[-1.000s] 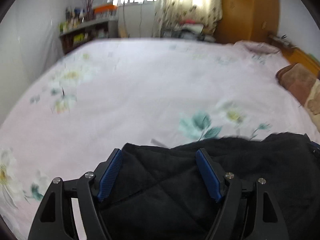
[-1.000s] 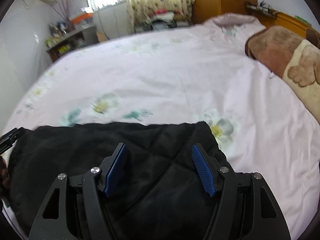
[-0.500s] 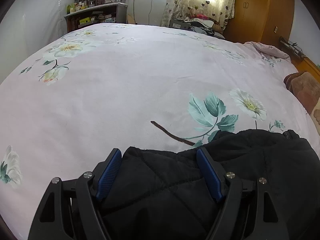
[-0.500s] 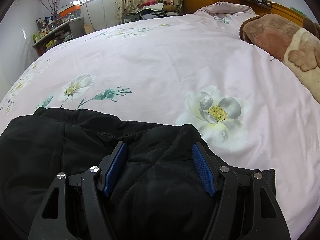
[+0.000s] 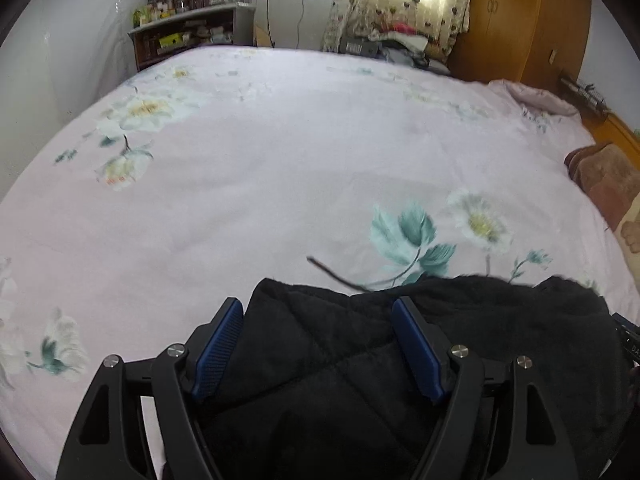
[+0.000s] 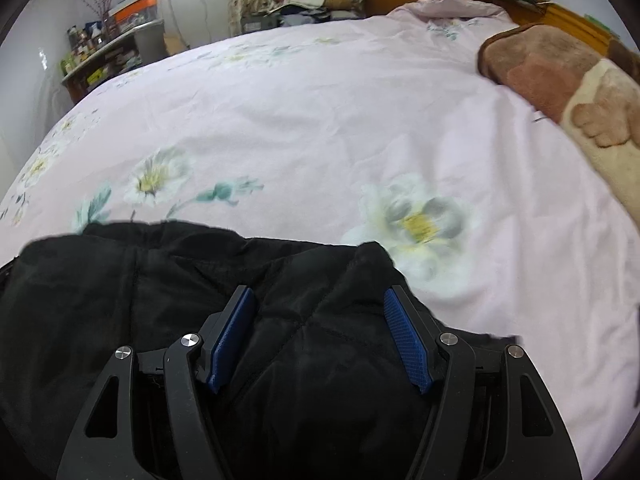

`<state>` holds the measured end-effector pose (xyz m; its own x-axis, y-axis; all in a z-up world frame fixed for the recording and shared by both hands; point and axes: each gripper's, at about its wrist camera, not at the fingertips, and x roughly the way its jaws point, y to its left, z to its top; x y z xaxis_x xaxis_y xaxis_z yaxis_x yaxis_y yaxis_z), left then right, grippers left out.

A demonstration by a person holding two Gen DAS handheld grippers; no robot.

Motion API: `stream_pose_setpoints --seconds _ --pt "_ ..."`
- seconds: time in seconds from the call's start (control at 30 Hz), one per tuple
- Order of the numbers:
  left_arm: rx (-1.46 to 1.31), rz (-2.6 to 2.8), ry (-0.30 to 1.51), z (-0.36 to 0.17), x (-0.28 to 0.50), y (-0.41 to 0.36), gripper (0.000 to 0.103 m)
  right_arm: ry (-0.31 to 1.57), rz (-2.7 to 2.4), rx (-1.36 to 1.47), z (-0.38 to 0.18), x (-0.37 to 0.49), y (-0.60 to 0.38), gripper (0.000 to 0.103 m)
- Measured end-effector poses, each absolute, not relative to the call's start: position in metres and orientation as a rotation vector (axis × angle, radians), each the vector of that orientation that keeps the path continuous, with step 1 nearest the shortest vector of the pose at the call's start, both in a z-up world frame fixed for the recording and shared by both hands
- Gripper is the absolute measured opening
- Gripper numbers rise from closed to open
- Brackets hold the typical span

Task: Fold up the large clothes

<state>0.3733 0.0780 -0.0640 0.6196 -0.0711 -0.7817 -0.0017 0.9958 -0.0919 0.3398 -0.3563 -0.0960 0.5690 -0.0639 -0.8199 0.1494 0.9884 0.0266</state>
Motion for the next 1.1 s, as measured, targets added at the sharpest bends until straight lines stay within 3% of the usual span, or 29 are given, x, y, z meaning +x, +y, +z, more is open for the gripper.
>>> stream_pose_setpoints --seconds 0.27,0.53,0.87,1.0,1.1 --pt "-0.121 -0.218 0.759 0.003 0.335 0.025 0.078 0.797 -0.016 0.091 -0.032 0.304 -0.307 0.067" --pt "-0.045 -0.273 0.920 -0.082 0.367 -0.036 0.080 0.836 0.081 0.043 -0.090 0.324 -0.273 0.067" --pt "0.037 -0.246 0.905 -0.105 0.370 -0.051 0.080 0.847 0.060 0.056 -0.120 0.330 -0.280 0.068" --pt "0.025 -0.269 0.939 -0.078 0.366 -0.041 0.073 0.886 0.071 0.064 -0.100 0.329 -0.287 0.068" --pt "0.018 -0.263 0.824 -0.037 0.344 -0.012 0.073 0.824 0.042 0.061 -0.071 0.310 -0.307 0.068"
